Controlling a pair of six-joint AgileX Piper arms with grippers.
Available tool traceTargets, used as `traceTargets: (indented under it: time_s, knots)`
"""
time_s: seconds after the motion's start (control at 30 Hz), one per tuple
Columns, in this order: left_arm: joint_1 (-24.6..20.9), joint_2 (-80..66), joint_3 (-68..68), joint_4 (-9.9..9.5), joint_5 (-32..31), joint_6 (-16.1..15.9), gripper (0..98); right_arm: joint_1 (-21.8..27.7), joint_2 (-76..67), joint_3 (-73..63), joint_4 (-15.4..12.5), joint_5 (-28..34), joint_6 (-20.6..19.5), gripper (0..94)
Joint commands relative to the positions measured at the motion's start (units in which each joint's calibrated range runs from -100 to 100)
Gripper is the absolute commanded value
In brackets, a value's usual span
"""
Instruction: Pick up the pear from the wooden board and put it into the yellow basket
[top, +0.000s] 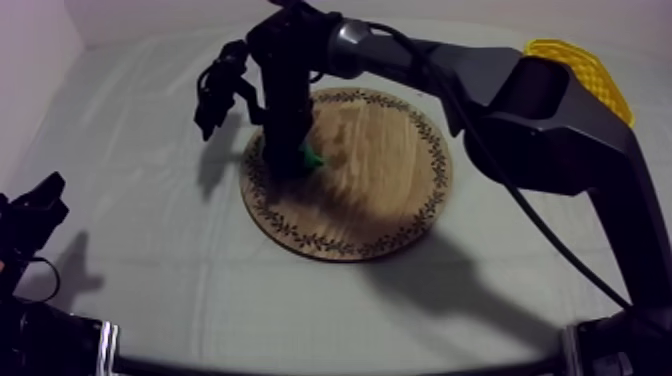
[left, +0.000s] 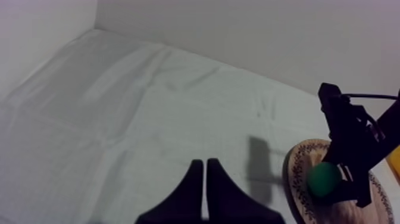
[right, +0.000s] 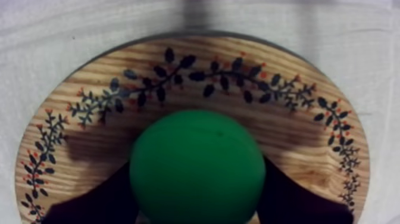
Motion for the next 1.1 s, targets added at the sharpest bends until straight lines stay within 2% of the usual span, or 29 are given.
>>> traceTargets:
  time_s: [0.0, 0.27, 0.57, 0.8, 1.07]
  knots:
    - [0.01, 0.00, 0.00, -0.02, -0.01, -0.01, 0.1, 0.13, -0.67, 0.42, 0.40, -0.08, 0.01, 41.8]
    - [0.01, 0.00, 0.00, -0.02, -0.01, -0.01, 0.1, 2.05, -10.50, 5.39, 1.70, -0.58, 0.64, 41.9]
    - [0.01, 0.00, 0.00, -0.02, -0.01, -0.01, 0.1, 7.68, -27.04, 14.08, 4.58, -1.61, 1.35, 42.7]
    - [0.01, 0.00, 0.00, -0.02, -0.01, -0.01, 0.1, 14.05, -36.73, 20.04, 5.87, -2.57, -1.08, 42.9]
    - [0.01, 0.00, 0.00, -0.02, -0.01, -0.01, 0.1, 23.62, -43.74, 24.86, 7.17, -3.74, -6.38, 43.6]
